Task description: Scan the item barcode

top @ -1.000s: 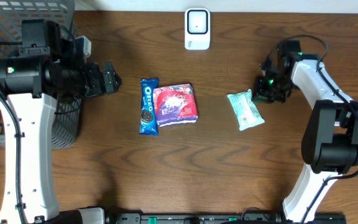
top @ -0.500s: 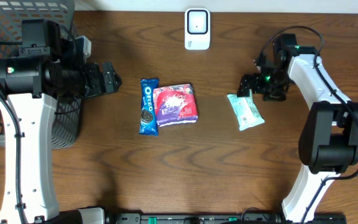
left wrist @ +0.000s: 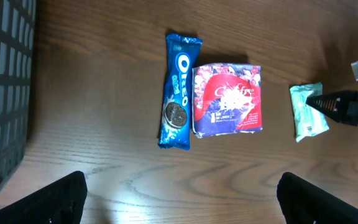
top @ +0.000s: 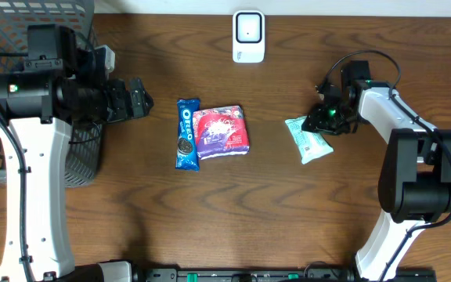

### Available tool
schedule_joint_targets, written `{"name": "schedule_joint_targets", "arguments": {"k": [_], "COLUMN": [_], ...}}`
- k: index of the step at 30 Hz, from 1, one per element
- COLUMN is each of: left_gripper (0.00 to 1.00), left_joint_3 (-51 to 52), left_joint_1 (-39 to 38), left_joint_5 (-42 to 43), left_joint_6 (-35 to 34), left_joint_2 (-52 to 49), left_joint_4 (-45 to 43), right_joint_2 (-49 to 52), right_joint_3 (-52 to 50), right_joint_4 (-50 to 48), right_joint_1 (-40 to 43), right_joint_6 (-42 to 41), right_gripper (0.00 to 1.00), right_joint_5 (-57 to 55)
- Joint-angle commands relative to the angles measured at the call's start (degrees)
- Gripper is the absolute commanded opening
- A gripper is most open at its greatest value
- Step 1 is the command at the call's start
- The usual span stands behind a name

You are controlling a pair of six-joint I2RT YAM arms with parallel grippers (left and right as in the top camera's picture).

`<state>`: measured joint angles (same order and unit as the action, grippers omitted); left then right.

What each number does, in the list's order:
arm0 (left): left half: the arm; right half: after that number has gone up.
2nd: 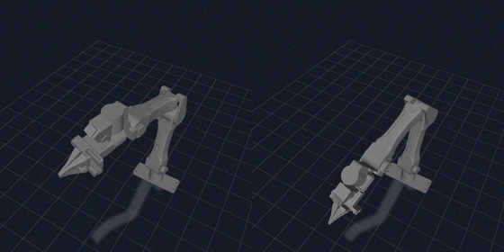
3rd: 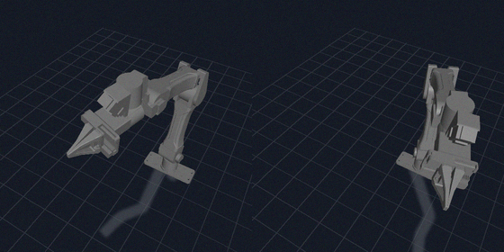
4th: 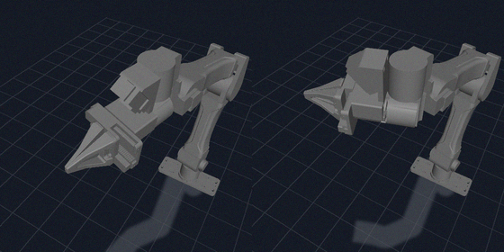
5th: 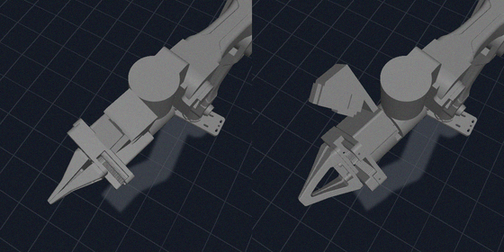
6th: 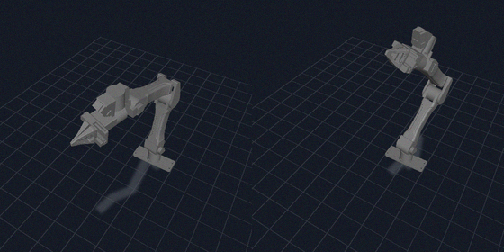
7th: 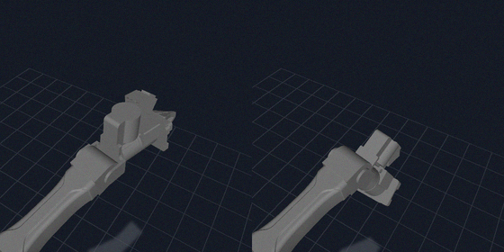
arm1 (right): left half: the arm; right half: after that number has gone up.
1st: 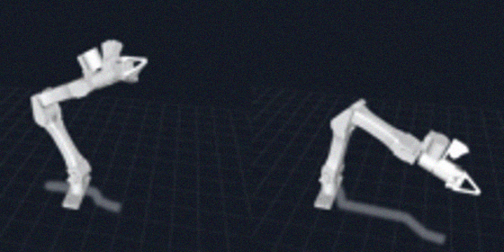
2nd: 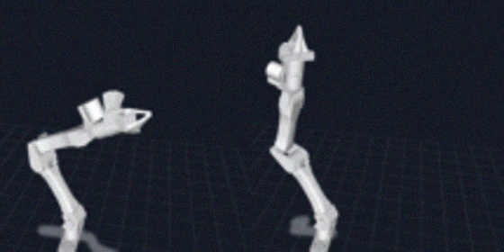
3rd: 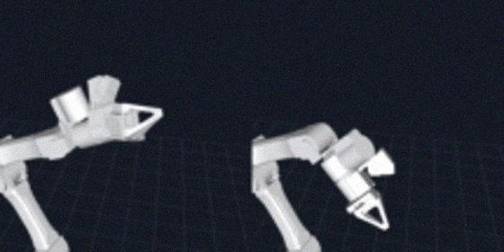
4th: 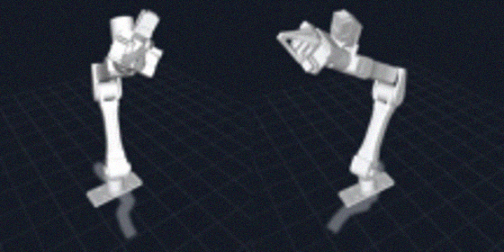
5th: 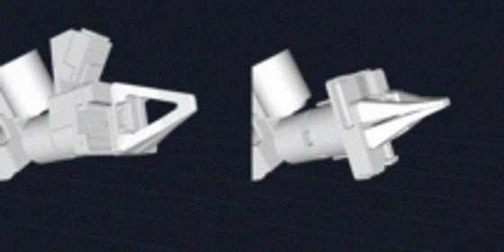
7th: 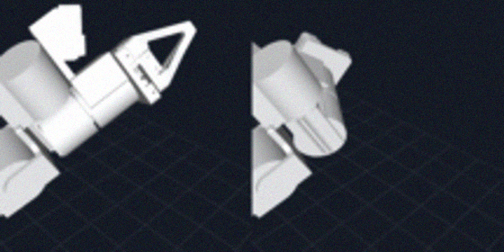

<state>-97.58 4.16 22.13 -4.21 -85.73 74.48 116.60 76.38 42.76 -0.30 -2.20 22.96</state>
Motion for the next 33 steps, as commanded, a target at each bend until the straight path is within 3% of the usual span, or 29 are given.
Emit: {"name": "schedule_joint_targets", "arguments": {"k": [1,11,19,26,27,29,33], "left_gripper": [0.98,0.98,0.98,0.98,0.98,0.98,0.98], "left_joint_3": [-0.2,-0.2,-0.2,-0.2,-0.2,-0.2,-0.2], "left_joint_1": [-0.1,-0.1,-0.1,-0.1,-0.1,-0.1,-0.1], "left_joint_5": [-0.3,-0.3,-0.3,-0.3,-0.3,-0.3,-0.3], "left_joint_6": [0.7,0.7,0.7,0.7,0.7,0.7,0.7], "left_joint_2": [-0.2,-0.2,-0.2,-0.2,-0.2,-0.2,-0.2], "left_joint_4": [0.1,0.1,0.1,0.1,0.1,0.1,0.1], "right_joint_2": [1.2,0.7,-3.5,-4.4,-4.0,-3.3,-2.7], "right_joint_3": [-1.6,6.2,16.8,16.3,15.8,14.0,9.0], "right_joint_4": [-0.2,5.4,13.3,15.2,15.4,15.2,12.7], "right_joint_1": [-0.1,1.4,-1.3,-7.0,-7.3,-7.5,-7.5], "right_joint_6": [-1.4,-2.8,-5.5,-5.5,-5.7,-5.9,-4.4], "right_gripper": [0.04,0.01,0.01,0.01,0.12,0.45,0.84], "right_joint_5": [-0.3,1.0,-17.1,-25.4,-25.1,-23.2,-19.7]}}
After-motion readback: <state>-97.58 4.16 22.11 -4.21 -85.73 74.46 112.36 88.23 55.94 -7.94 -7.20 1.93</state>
